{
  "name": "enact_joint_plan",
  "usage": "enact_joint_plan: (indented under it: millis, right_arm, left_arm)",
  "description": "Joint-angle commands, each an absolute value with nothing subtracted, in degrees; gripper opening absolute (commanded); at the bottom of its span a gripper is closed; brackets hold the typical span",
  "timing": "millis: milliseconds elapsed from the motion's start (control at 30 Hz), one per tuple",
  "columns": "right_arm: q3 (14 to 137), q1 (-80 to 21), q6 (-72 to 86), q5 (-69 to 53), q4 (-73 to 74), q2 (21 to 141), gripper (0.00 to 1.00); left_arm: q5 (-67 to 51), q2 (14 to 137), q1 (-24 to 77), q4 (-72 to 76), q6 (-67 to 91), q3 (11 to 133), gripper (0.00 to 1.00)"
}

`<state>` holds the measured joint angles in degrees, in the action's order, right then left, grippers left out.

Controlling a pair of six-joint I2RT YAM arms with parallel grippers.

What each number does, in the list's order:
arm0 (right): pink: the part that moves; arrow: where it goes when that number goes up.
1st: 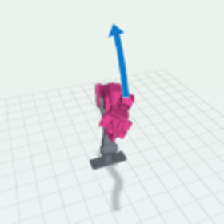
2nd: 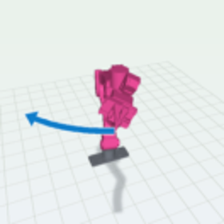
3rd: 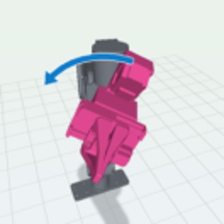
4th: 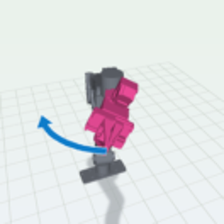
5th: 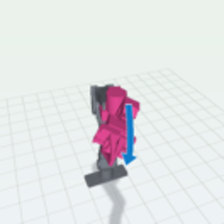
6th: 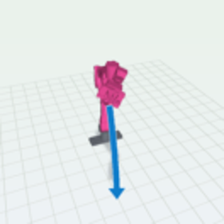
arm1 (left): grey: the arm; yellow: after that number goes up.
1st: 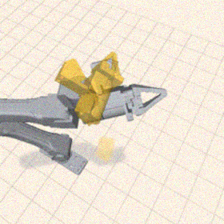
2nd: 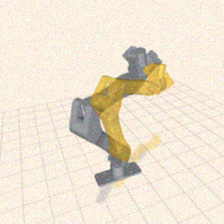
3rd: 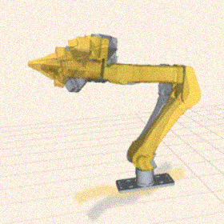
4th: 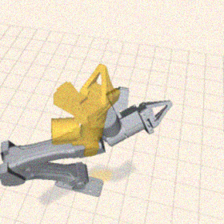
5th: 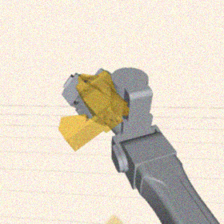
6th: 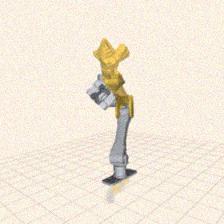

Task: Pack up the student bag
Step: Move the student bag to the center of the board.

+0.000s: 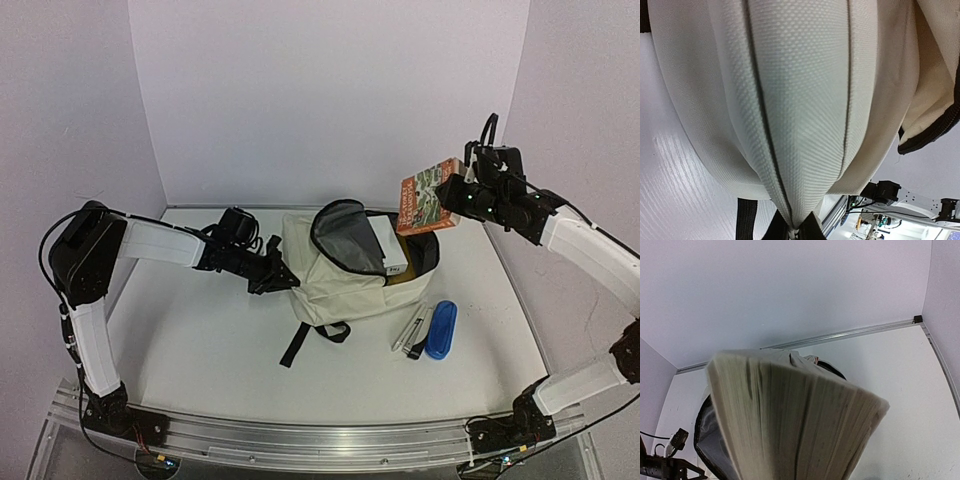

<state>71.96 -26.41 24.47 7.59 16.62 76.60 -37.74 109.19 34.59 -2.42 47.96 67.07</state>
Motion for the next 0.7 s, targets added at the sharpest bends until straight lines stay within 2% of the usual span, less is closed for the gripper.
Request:
enact_joint_plan:
  millis: [0,467,667]
  right_arm:
    - [71.98,-26.65,24.15,7.81,9.08,72.97,0.0]
    - [67.55,-26.71,23.61,-1.63,2.32,69.22,0.0]
    - [66.91,-26.72,24.58,-3.56,1.14,70.18,0.0]
  left_arm:
    - [-36.76,109.24,34.88,-5.04,46.06,67.23,0.01]
    - [-28.33,92.99,27.73,-22.16,37.15,56.49,0.0]
    - [-23.33,85.23,22.87,-29.61,33.74,53.07,0.07]
